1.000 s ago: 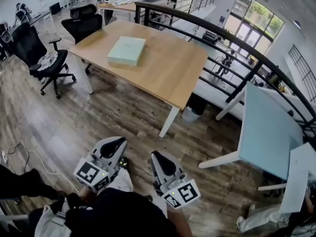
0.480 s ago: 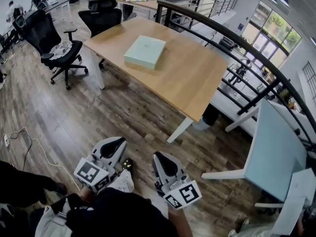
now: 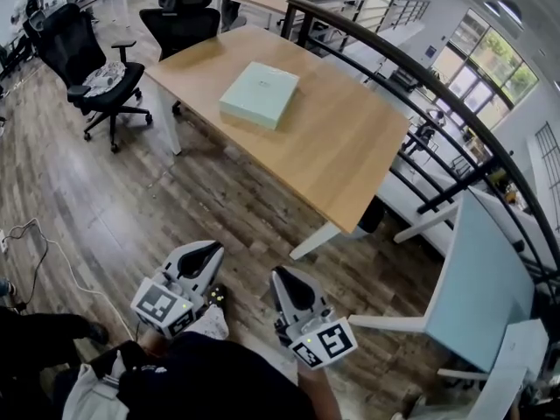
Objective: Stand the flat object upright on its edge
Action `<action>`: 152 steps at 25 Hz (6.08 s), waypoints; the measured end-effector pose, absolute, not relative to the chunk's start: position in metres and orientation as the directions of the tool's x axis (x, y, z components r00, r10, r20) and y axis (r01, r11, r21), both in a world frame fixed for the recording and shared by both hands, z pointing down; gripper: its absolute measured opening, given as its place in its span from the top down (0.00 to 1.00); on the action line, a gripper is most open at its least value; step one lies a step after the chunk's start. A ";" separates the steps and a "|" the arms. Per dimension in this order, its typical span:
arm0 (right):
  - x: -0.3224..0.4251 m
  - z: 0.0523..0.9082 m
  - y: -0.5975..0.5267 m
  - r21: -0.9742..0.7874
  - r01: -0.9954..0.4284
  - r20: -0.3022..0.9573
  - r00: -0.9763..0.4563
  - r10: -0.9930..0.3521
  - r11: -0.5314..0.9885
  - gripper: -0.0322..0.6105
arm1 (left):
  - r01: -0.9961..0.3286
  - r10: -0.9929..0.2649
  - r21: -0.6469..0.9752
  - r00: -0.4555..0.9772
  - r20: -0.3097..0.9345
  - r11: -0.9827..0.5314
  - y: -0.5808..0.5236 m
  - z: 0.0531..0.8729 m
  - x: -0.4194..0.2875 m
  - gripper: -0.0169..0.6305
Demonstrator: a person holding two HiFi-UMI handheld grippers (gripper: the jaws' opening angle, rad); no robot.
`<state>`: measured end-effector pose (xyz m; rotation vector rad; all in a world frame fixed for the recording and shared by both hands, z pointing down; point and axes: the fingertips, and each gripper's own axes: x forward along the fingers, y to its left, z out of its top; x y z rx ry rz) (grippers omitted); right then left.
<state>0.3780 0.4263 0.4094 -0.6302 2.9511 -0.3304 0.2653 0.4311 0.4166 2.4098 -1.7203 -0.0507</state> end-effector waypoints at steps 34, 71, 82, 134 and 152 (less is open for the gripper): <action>0.242 0.397 0.328 -0.197 -0.453 -0.084 -0.876 -0.475 0.869 0.90 | -0.905 -0.916 0.169 0.400 0.027 -0.390 0.324 0.402 0.134 0.93; 0.128 0.402 0.198 -0.233 -0.184 -0.094 -0.973 -0.210 0.955 0.90 | -0.984 -0.987 0.139 0.129 0.091 -0.116 0.239 0.402 0.028 0.93; 0.107 0.405 0.139 -0.265 -0.164 -0.101 -0.975 -0.196 0.950 0.90 | -0.990 -0.987 0.127 0.085 0.137 -0.068 0.194 0.408 0.001 0.93; 0.150 0.402 -0.123 -0.251 -0.392 -0.087 -0.902 -0.424 0.885 0.90 | -0.939 -0.929 0.117 0.338 0.147 -0.323 -0.098 0.396 0.041 0.93; 0.110 0.400 -0.195 -0.259 -0.570 -0.059 -0.796 -0.602 0.779 0.90 | -0.834 -0.824 0.093 0.552 0.126 -0.545 -0.199 0.395 0.002 0.93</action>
